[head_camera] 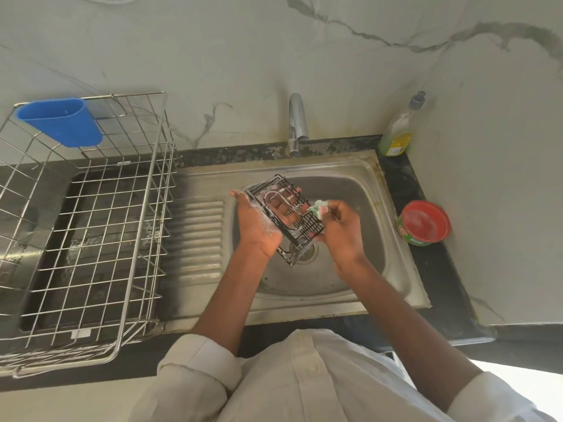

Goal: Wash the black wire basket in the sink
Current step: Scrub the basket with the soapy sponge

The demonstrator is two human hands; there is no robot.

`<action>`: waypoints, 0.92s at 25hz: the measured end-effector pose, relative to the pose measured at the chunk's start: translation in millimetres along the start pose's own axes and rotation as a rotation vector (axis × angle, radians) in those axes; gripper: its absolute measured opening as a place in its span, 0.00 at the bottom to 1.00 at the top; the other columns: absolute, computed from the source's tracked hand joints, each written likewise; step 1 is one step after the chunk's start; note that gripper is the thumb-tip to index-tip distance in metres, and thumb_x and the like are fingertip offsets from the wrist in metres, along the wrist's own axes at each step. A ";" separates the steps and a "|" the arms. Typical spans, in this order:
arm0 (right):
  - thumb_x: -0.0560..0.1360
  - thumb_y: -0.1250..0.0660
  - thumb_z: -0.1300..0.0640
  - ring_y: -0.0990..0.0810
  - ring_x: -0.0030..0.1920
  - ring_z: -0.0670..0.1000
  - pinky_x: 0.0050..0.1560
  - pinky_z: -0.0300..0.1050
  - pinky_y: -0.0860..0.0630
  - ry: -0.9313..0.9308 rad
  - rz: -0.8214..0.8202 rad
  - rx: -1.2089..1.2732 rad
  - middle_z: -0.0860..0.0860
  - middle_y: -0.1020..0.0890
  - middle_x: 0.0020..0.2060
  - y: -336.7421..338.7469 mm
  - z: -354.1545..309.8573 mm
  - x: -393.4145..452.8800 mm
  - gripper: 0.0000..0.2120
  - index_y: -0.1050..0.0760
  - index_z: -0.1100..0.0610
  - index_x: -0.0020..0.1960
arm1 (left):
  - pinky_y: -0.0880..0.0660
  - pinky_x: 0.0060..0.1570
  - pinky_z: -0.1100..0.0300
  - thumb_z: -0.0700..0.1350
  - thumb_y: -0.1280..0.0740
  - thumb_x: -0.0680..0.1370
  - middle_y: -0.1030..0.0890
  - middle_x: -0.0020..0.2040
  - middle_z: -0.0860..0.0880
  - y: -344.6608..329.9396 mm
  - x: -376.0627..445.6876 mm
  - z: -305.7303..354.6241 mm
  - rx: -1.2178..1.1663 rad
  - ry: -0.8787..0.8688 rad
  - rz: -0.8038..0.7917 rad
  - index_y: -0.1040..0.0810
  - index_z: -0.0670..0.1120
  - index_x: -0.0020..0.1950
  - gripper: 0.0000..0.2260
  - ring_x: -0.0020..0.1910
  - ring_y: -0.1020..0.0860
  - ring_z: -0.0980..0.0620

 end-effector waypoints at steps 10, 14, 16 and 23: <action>0.81 0.33 0.62 0.18 0.42 0.43 0.39 0.35 0.25 0.317 -0.027 -0.497 0.39 0.19 0.42 4.8 -35.2 3.0 0.07 0.20 0.51 0.53 | 0.19 0.58 0.37 0.69 0.47 0.83 0.19 0.69 0.37 3.1 -7.5 -16.3 0.391 -0.005 -0.178 0.27 0.46 0.78 0.34 0.66 0.19 0.36; 0.75 0.32 0.67 0.16 0.41 0.52 0.40 0.50 0.19 0.459 0.052 -0.670 0.46 0.16 0.44 -5.1 -61.6 20.1 0.12 0.21 0.50 0.49 | 0.23 0.64 0.37 0.68 0.51 0.85 0.18 0.68 0.39 4.7 -8.8 -17.4 0.445 0.009 -0.205 0.25 0.51 0.77 0.31 0.64 0.18 0.41; 0.75 0.34 0.72 0.16 0.41 0.54 0.37 0.48 0.21 0.504 0.002 -0.645 0.48 0.19 0.43 -17.2 -72.3 30.5 0.13 0.22 0.54 0.48 | 0.28 0.70 0.33 0.70 0.51 0.84 0.18 0.68 0.39 4.0 -6.9 -15.9 0.455 0.011 -0.199 0.25 0.52 0.77 0.32 0.67 0.19 0.39; 0.75 0.30 0.71 0.19 0.46 0.51 0.47 0.40 0.27 0.674 -0.182 -0.756 0.51 0.18 0.50 -18.5 -70.9 9.9 0.15 0.15 0.58 0.58 | 0.29 0.72 0.31 0.69 0.46 0.83 0.17 0.66 0.36 11.8 0.0 -16.4 0.454 0.016 -0.113 0.23 0.45 0.74 0.34 0.69 0.21 0.33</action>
Point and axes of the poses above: each hand's wrist, its own x-axis towards the middle knuckle, its own y-axis out of the back of the hand, z = x × y, the point moved 5 cm from there along x, towards the middle knuckle
